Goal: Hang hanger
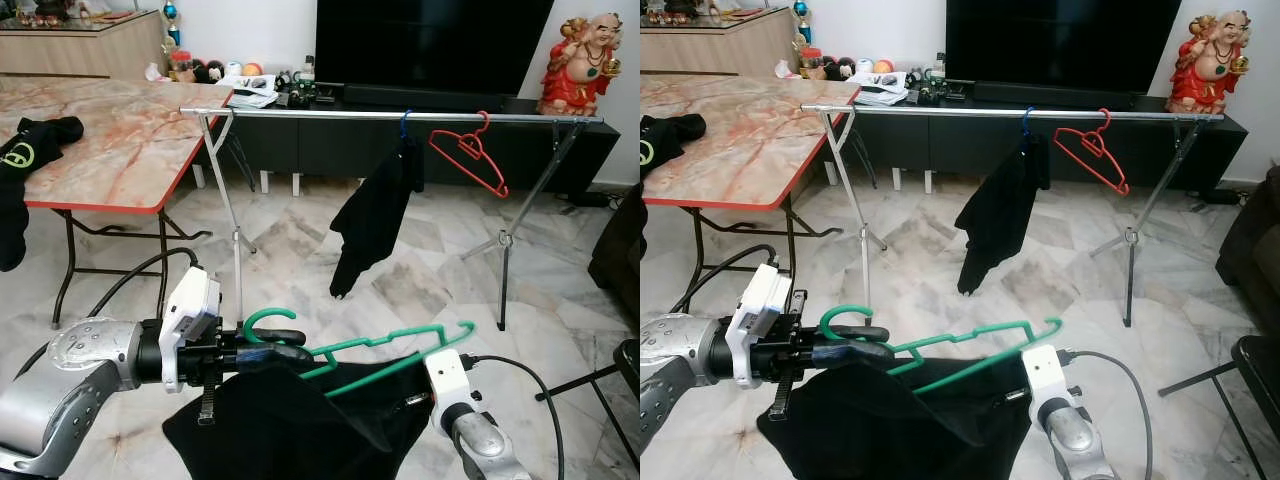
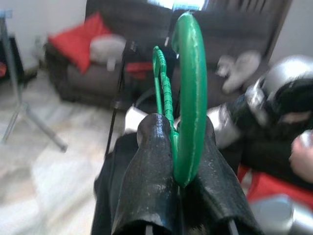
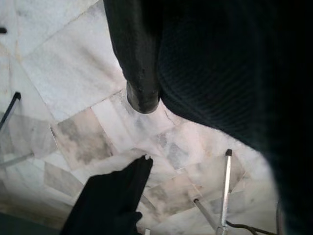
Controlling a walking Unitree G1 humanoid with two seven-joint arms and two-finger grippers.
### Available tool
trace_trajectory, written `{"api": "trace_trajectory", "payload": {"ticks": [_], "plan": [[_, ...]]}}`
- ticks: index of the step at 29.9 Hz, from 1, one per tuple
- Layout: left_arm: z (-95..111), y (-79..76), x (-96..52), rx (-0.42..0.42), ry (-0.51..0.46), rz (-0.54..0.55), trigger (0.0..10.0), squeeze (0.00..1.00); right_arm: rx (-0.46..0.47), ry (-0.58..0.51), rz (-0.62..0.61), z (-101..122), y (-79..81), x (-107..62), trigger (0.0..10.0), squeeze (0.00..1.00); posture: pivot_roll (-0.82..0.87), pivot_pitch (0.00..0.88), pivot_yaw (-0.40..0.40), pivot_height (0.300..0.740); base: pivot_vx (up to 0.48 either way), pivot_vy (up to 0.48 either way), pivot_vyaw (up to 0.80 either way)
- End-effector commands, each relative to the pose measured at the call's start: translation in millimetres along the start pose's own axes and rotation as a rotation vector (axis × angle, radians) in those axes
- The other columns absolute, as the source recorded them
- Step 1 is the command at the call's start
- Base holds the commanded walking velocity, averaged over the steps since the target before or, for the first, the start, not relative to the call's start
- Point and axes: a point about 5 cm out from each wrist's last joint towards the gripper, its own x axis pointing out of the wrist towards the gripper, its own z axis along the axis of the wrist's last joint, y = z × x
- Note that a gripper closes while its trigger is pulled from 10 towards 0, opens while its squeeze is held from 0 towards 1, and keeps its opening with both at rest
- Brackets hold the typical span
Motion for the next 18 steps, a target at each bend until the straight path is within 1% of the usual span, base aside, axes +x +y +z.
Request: {"api": "trace_trajectory", "payload": {"ticks": [1,2,3,4,5,6,7,8,11,12,13,14,15,16,18], "plan": [[15,4.9,-2.9,0.045,-0.059,0.041,10.0,0.0,0.04,0.026,-0.031,-7,-6.0,-3.2,0.0,0.0,0.15,0.002,-0.048,0.74,0.0,0.0,0.0],[16,11.3,-1.6,0.055,-0.083,0.102,10.0,0.0,0.043,0.028,-0.034,-8,-6.4,-3.6,0.0,0.0,0.14,0.0,-0.048,0.74,0.0,0.0,0.0],[20,25.5,2.9,0.078,-0.144,0.242,10.0,0.0,0.04,0.036,-0.033,-10,-5.8,-4.4,0.0,0.0,0.14,0.0,-0.048,0.74,0.0,0.0,0.0],[22,29.9,4.7,0.083,-0.165,0.284,10.0,0.0,0.038,0.04,-0.031,-11,-5.1,-4.7,0.0,0.0,0.14,0.0,-0.048,0.74,0.0,0.0,0.0],[23,35.5,8.1,0.061,-0.209,0.336,10.0,0.0,0.033,0.045,-0.022,-13,-2.3,-4.8,0.0,0.0,0.15,0.0,-0.049,0.74,0.0,0.0,0.0],[24,38.7,10.3,0.042,-0.238,0.366,10.0,0.0,0.03,0.048,-0.016,-14,-0.2,-4.9,0.0,0.0,0.14,0.0,-0.05,0.74,0.0,0.0,0.0],[23,42.4,14.9,-0.014,-0.281,0.399,10.0,0.0,0.026,0.054,-0.002,-15,3.9,-5.0,0.0,0.0,0.14,0.0,-0.05,0.74,0.0,0.0,0.0],[22,46.2,21.9,-0.088,-0.325,0.434,10.0,0.0,0.02,0.061,0.017,-17,9.2,-4.9,0.0,0.0,0.15,0.0,-0.049,0.74,0.0,0.0,0.0],[14,49.7,40.6,-0.24,-0.385,0.47,10.0,0.0,0.026,0.052,0.055,-16,18.1,-3.7,0.0,0.0,0.15,0.0,-0.047,0.74,0.0,0.0,0.0],[11,47.7,51.8,-0.3,-0.415,0.457,10.0,0.0,0.03,0.038,0.075,-13,22.7,-2.4,0.0,0.0,0.15,0.0,-0.044,0.74,0.0,0.0,0.0],[11,47.7,51.8,-0.3,-0.415,0.457,10.0,0.0,0.03,0.038,0.075,-13,22.7,-2.4,0.0,0.0,0.15,0.0,-0.044,0.74,0.0,0.0,0.0],[7,43.2,65.9,-0.373,-0.423,0.423,10.0,0.0,0.036,0.019,0.104,-10,27.4,-1.1,0.0,0.0,0.15,0.0,-0.043,0.74,0.0,0.0,0.0],[5,40.0,73.4,-0.403,-0.424,0.399,10.0,0.0,0.042,0.008,0.121,-8,30.0,-0.4,0.0,0.0,0.15,0.0,-0.042,0.74,0.0,0.0,0.0],[1,32.7,87.6,-0.483,-0.43,0.336,10.0,0.0,0.053,-0.017,0.157,-3,34.8,0.8,0.0,0.0,0.15,0.0,-0.042,0.74,0.0,0.0,0.0],[1,28.0,95.9,-0.512,-0.439,0.305,10.0,0.0,0.067,-0.035,0.184,0,38.1,1.4,0.0,0.0,0.15,0.0,-0.041,0.74,0.0,0.0,0.0]]}}
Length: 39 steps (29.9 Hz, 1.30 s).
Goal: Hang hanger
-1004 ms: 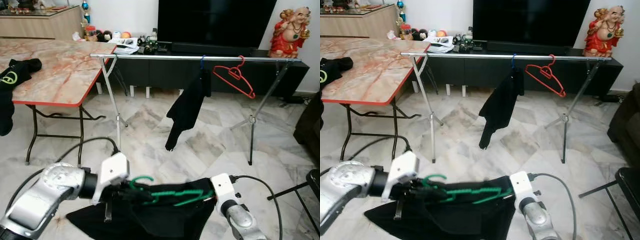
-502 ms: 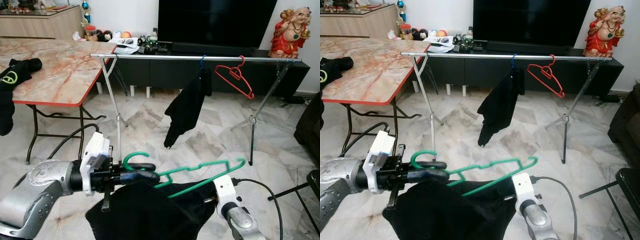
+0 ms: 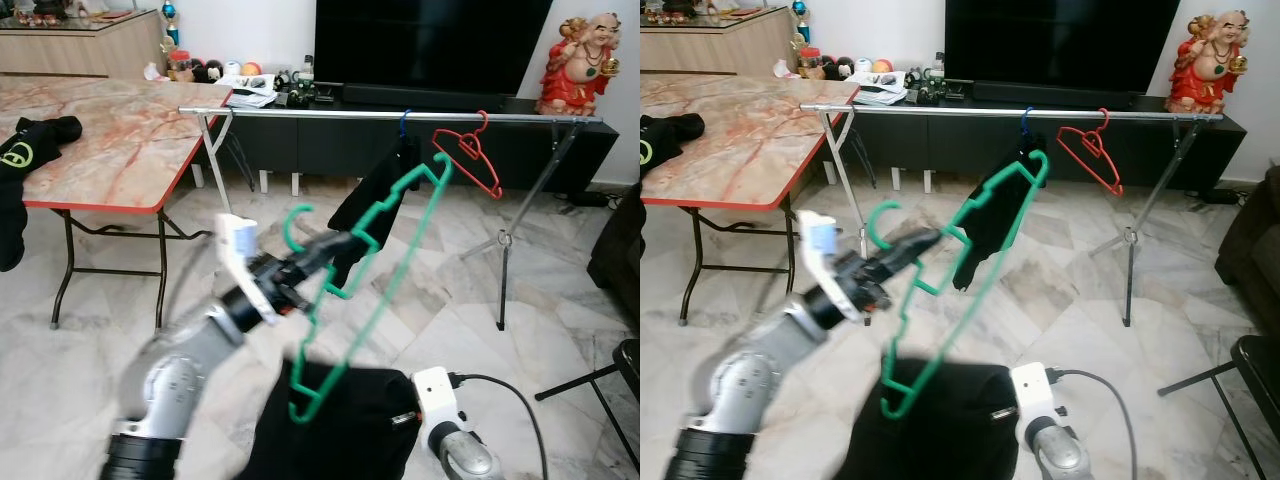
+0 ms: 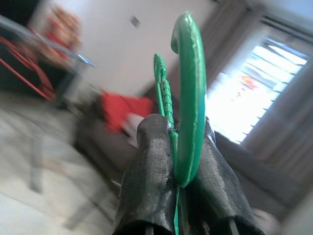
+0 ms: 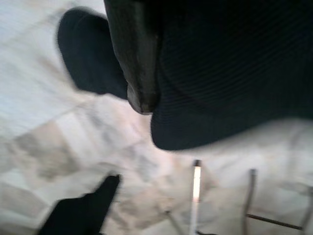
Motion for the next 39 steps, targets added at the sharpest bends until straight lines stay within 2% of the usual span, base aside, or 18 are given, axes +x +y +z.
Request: {"api": "trace_trajectory", "payload": {"ticks": [1,5,8,9,11,16,17,18,19,20,23,27,30,32,33,34,35,39], "plan": [[-6,-9.1,8.0,-0.003,0.011,-0.024,10.0,0.0,0.002,-0.066,0.033,14,-0.9,3.2,0.0,0.0,0.14,0.0,-0.039,0.74,0.0,0.0,0.0],[-7,-9.8,25.6,0.153,-0.021,0.099,10.0,0.0,-0.036,-0.047,0.098,13,5.4,4.1,0.0,0.0,0.14,0.0,-0.036,0.74,0.0,0.0,0.0],[0,18.2,14.6,0.402,0.079,0.31,10.0,0.0,-0.051,-0.013,0.047,6,3.1,2.5,0.0,0.0,0.14,0.0,-0.035,0.74,0.0,0.0,0.0],[3,30.4,5.3,0.497,0.127,0.388,10.0,0.0,-0.038,-0.009,0.028,5,1.6,1.8,0.0,0.0,0.15,0.0,-0.033,0.74,0.0,0.0,0.0],[4,71.2,-39.5,0.745,0.344,0.615,10.0,0.0,0.013,-0.008,-0.041,1,-4.6,-0.6,0.0,0.0,0.16,0.0,-0.028,0.74,0.0,0.0,0.0],[-12,110.3,-120.9,0.86,0.605,0.853,10.0,0.0,0.095,-0.005,-0.148,-3,-13.6,-3.8,0.0,0.0,0.16,0.0,-0.014,0.74,0.0,0.0,0.0],[-19,114.9,-138.1,0.817,0.624,0.91,10.0,0.0,0.112,-0.009,-0.167,-4,-14.3,-4.2,0.0,0.0,0.16,0.0,-0.008,0.74,0.0,0.0,0.0],[-19,114.9,-138.1,0.817,0.624,0.91,10.0,0.0,0.112,-0.009,-0.167,-4,-14.3,-4.2,0.0,0.0,0.16,0.0,-0.008,0.74,0.0,0.0,0.0],[-31,119.9,-164.3,0.75,0.645,1.002,10.0,0.0,0.134,-0.017,-0.192,-4,-14.5,-4.6,0.0,0.0,0.16,0.0,-0.006,0.74,0.0,0.0,0.0],[-31,119.9,-164.3,0.75,0.645,1.002,10.0,0.0,0.134,-0.017,-0.192,-4,-14.5,-4.6,0.0,0.0,0.16,0.0,-0.006,0.74,0.0,0.0,0.0],[-68,123.2,-210.0,0.646,0.772,1.116,10.0,0.0,0.175,-0.032,-0.228,-4,-15.6,-4.7,0.0,0.0,0.15,0.0,-0.001,0.74,0.0,0.0,0.0],[-108,116.3,-249.4,0.502,0.873,1.211,10.0,0.0,0.228,-0.053,-0.284,0,-22.0,-5.2,0.0,0.0,0.15,0.0,0.002,0.74,0.0,0.0,0.0],[-145,97.9,-288.8,0.329,0.959,1.335,10.0,0.0,0.386,-0.094,-0.395,2,-33.9,-8.2,0.0,0.0,0.15,0.0,0.005,0.74,0.0,0.0,0.0],[-156,90.5,-299.9,0.286,0.988,1.367,10.0,0.0,0.412,-0.095,-0.425,1,-35.6,-8.8,0.0,0.0,0.15,0.0,0.007,0.74,0.0,0.0,0.0],[-162,86.4,-304.9,0.256,0.995,1.384,10.0,0.0,0.408,-0.098,-0.432,2,-34.9,-8.6,3.5,0.0,0.14,0.0,0.011,0.74,0.0,0.0,0.0],[-165,83.5,-308.3,0.234,1.001,1.395,10.0,0.0,0.404,-0.1,-0.436,2,-34.2,-8.4,3.5,0.0,0.14,0.0,0.012,0.74,0.0,0.0,0.0],[-169,80.5,-311.2,0.215,1.013,1.4,10.0,0.0,0.399,-0.102,-0.43,3,-31.9,-7.6,10.0,0.0,0.14,0.0,0.013,0.74,0.0,0.0,0.0],[-179,75.0,-314.4,0.207,1.072,1.372,10.0,0.0,0.406,-0.105,-0.41,1,-23.0,-5.8,10.0,0.0,0.14,0.0,0.004,0.74,0.0,0.0,0.0]]}}
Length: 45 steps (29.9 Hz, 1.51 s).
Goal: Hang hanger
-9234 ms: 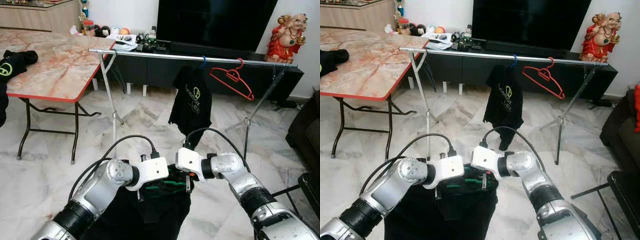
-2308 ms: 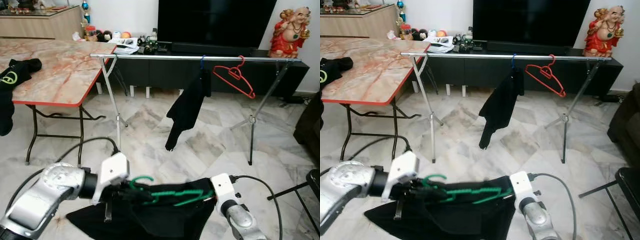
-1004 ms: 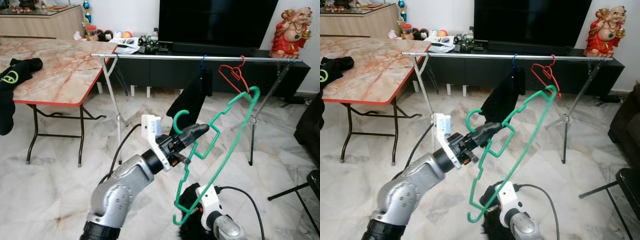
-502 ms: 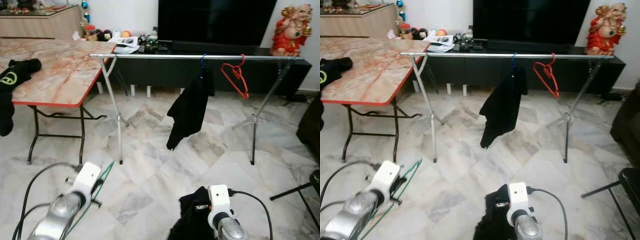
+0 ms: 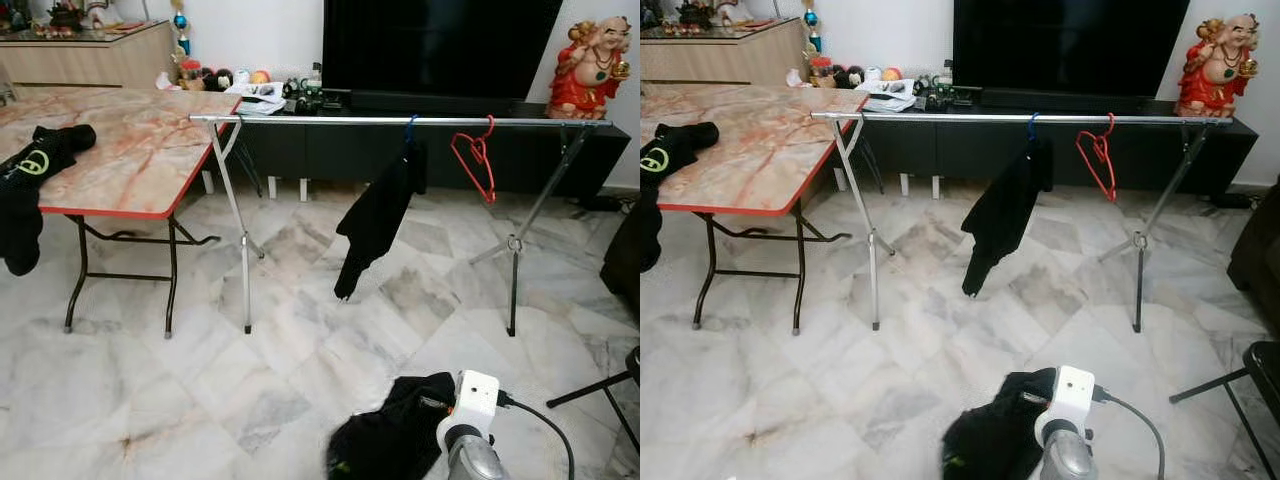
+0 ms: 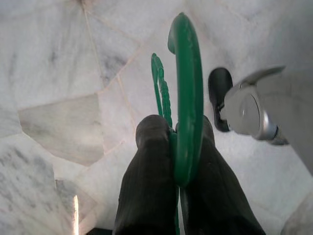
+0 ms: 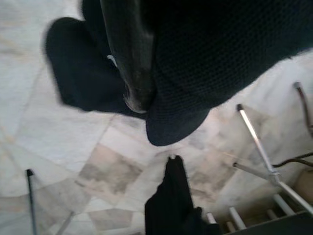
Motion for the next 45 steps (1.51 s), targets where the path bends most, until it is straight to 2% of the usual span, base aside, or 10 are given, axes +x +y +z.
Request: {"api": "trace_trajectory", "payload": {"ticks": [1,2,5,14,22,27,38,45], "plan": [[1,-1.6,1.0,-0.006,-0.009,0.008,10.0,0.0,0.004,-0.044,0.007,7,2.1,1.4,10.0,0.0,0.15,0.0,-0.005,0.74,0.0,0.0,0.0],[5,-1.5,1.8,-0.035,-0.022,0.021,10.0,0.0,0.004,-0.041,0.008,6,3.3,1.0,10.0,0.0,0.16,0.0,-0.008,0.74,0.0,0.0,0.0],[10,-0.9,2.8,-0.056,-0.032,0.02,10.0,0.0,0.012,-0.042,0.002,6,4.3,0.9,10.0,0.0,0.17,0.0,-0.005,0.74,0.0,0.0,0.0],[15,3.1,4.1,-0.025,-0.019,0.011,10.0,0.0,0.021,-0.075,-0.001,13,10.0,3.2,10.0,0.0,0.15,0.0,0.027,0.74,0.0,0.427,0.0],[1,5.7,2.4,-0.037,0.039,0.014,10.0,0.0,0.027,-0.065,-0.013,12,9.8,3.5,10.0,0.0,0.15,0.0,0.028,0.74,0.0,0.48,0.0],[0,8.0,2.2,-0.028,0.054,0.015,10.0,0.0,0.029,-0.071,-0.024,15,8.2,4.4,10.0,0.0,0.15,0.0,0.034,0.74,0.0,0.48,0.0],[17,5.4,5.6,-0.057,0.032,0.028,10.0,0.0,0.024,-0.065,-0.056,13,-5.5,2.7,10.0,0.0,0.18,0.0,-0.006,0.74,0.0,0.48,0.0],[8,3.7,4.5,-0.116,0.055,0.031,10.0,0.0,-0.017,-0.043,-0.056,8,-12.5,0.5,10.0,0.0,0.16,0.0,-0.012,0.74,0.0,0.48,0.0]]}}
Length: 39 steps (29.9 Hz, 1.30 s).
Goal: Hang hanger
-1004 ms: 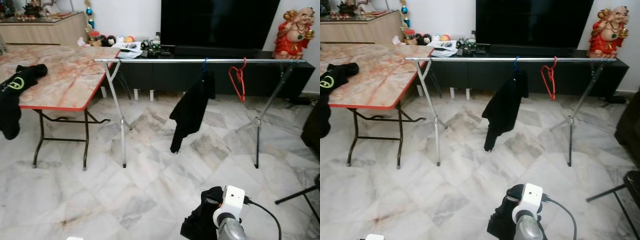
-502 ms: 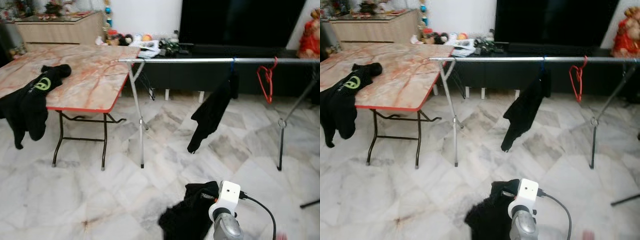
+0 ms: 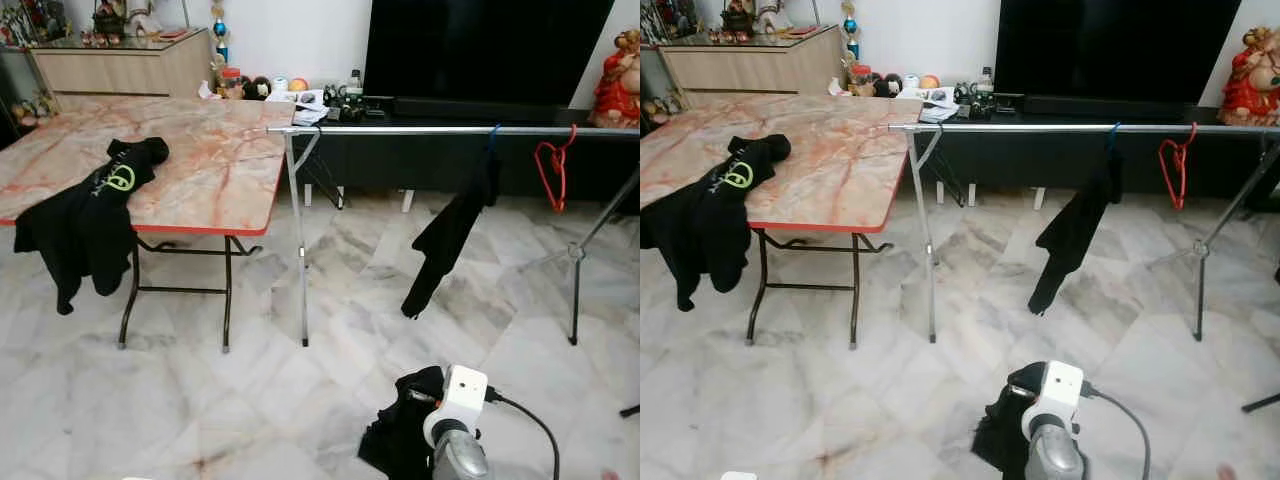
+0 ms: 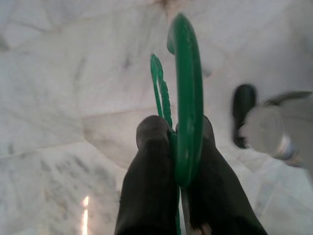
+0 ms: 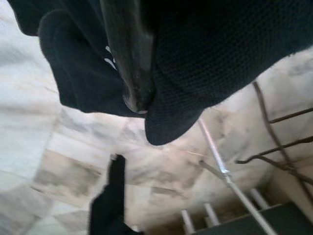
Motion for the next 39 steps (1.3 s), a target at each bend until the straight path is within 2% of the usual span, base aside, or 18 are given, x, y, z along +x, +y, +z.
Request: {"api": "trace_trajectory", "payload": {"ticks": [1,9,11,15,18,26,32,36,39], "plan": [[-9,7.8,-1.7,-0.023,0.031,0.021,10.0,0.0,-0.006,-0.013,0.009,3,2.6,1.1,10.0,0.0,0.16,0.0,-0.012,0.74,0.0,0.48,0.0],[-25,22.7,-5.9,-0.003,0.074,0.041,10.0,0.0,-0.025,0.014,-0.021,-14,-11.3,-8.5,10.0,0.0,0.12,0.0,0.027,0.74,0.0,0.48,0.0],[-36,21.0,-7.7,0.007,0.085,0.037,10.0,0.0,-0.033,0.01,-0.01,-17,-11.1,-11.0,10.0,0.0,0.11,0.0,0.032,0.74,0.0,0.48,0.0],[-44,22.3,-9.5,0.004,0.098,0.044,10.0,0.0,-0.034,0.007,-0.012,-19,-14.0,-12.5,10.0,0.0,0.11,0.0,0.049,0.74,0.0,0.48,0.72],[-47,24.4,-10.5,0.012,0.105,0.044,10.0,0.0,-0.002,-0.014,-0.034,-14,-19.7,-11.2,10.0,0.0,0.1,0.0,0.054,0.74,0.0,0.48,0.16],[-40,48.6,-13.8,0.005,0.088,0.075,10.0,0.0,-0.037,-0.037,-0.075,-1,-41.2,-7.7,10.0,0.0,0.12,0.0,0.03,0.74,0.0,0.48,0.0],[-42,51.3,-15.0,0.001,0.086,0.076,10.0,0.0,-0.048,-0.053,-0.094,9,-52.7,-4.9,10.0,0.0,0.14,0.0,-0.009,0.74,0.0,0.48,0.0],[-42,54.2,-15.7,-0.011,0.087,0.081,10.0,0.0,-0.049,-0.068,-0.096,14,-51.6,-3.1,10.0,0.0,0.11,0.0,0.009,0.74,0.0,0.48,0.0],[-43,55.1,-16.2,0.012,0.098,0.079,10.0,0.0,-0.034,-0.078,-0.091,14,-45.7,-2.8,10.0,0.0,0.09,0.0,0.042,0.74,0.0,0.48,0.0]]}}
